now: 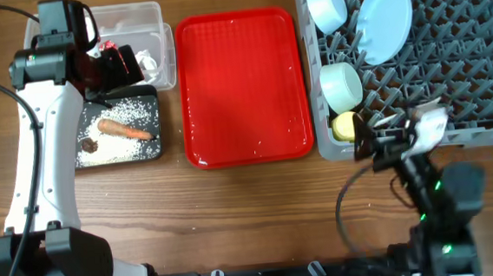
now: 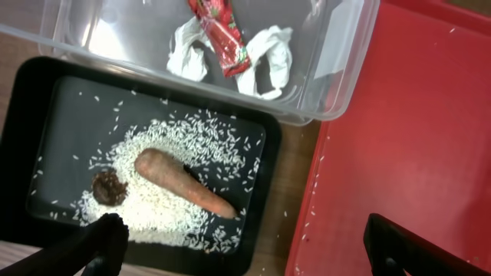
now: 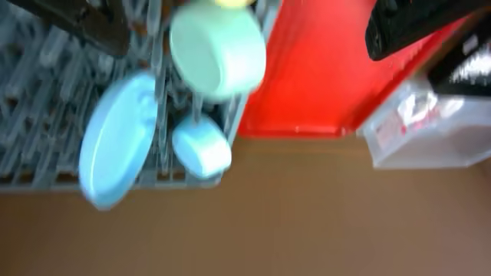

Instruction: Sort waste into correct bins and load items into the dishwasher rack

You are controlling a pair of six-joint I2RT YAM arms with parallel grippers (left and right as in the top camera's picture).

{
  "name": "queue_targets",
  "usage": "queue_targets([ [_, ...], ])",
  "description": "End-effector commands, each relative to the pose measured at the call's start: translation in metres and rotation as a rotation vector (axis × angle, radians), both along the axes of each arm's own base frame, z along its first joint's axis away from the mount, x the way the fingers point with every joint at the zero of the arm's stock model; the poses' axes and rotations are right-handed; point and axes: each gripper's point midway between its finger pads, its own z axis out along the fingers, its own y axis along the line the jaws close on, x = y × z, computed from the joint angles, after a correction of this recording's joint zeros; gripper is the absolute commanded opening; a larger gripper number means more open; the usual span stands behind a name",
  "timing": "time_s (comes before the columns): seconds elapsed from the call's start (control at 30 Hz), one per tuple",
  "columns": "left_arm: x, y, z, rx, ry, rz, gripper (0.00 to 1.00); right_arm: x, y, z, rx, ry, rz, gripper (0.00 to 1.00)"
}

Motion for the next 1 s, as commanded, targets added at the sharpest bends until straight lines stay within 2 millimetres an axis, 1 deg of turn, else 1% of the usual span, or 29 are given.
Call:
queue_targets([
  [0.0, 0.0, 0.004, 0.013, 0.01, -0.035, 0.009, 1.0, -0.015, 0.002, -0.013, -0.02, -0.08, 0.01, 1.0],
  [0.1, 0.0, 0.004, 0.013, 0.01, -0.035, 0.009, 1.0, -0.016, -0.017, -0.029, 0.023, -0.081, -0.106, 1.0],
  [0.17, 0.0, 0.004, 0.013, 0.01, -0.035, 0.009, 1.0, -0.015, -0.021, -0.042, 0.02, -0.066, -0.132, 1.0],
  [0.2, 0.0, 0.004, 0.013, 0.01, -0.035, 0.009, 1.0, -0.015, -0.021, -0.058, 0.023, -0.045, -0.131, 1.0],
  [0.23, 0.0, 0.004, 0.013, 0.01, -0.035, 0.009, 1.0, -0.014, -0.023, -0.059, 0.04, -0.057, -0.144, 1.0],
  [0.3, 0.0, 0.004, 0.013, 0.01, -0.035, 0.009, 1.0, -0.015, -0.023, -0.055, 0.039, -0.074, -0.143, 1.0],
  [0.33, 0.0, 0.004, 0.013, 0.01, -0.035, 0.009, 1.0, -0.016, -0.023, -0.05, 0.04, -0.096, -0.143, 1.0],
  [0.37, 0.0, 0.004, 0.013, 0.011, -0.035, 0.009, 1.0, -0.018, -0.023, -0.04, 0.042, -0.141, -0.142, 1.0],
  [0.4, 0.0, 0.004, 0.013, 0.01, -0.035, 0.009, 1.0, -0.018, -0.023, -0.044, 0.041, -0.125, -0.143, 1.0],
  [0.57, 0.0, 0.004, 0.013, 0.01, -0.035, 0.009, 1.0, -0.017, -0.023, -0.046, 0.04, -0.113, -0.143, 1.0],
  [0.83, 0.0, 0.004, 0.013, 0.01, -0.035, 0.009, 1.0, -0.017, -0.023, -0.046, 0.04, -0.112, -0.143, 1.0],
  [0.87, -0.001, 0.004, 0.016, 0.011, -0.041, 0.009, 1.0, -0.017, -0.023, -0.046, 0.04, -0.112, -0.143, 1.0],
  [0.93, -0.009, 0.003, 0.022, 0.011, -0.043, 0.007, 1.0, -0.017, -0.023, -0.046, 0.04, -0.112, -0.143, 1.0],
  [0.97, -0.014, -0.002, 0.031, 0.003, -0.059, -0.004, 1.0, -0.017, -0.023, -0.046, 0.04, -0.112, -0.143, 1.0],
])
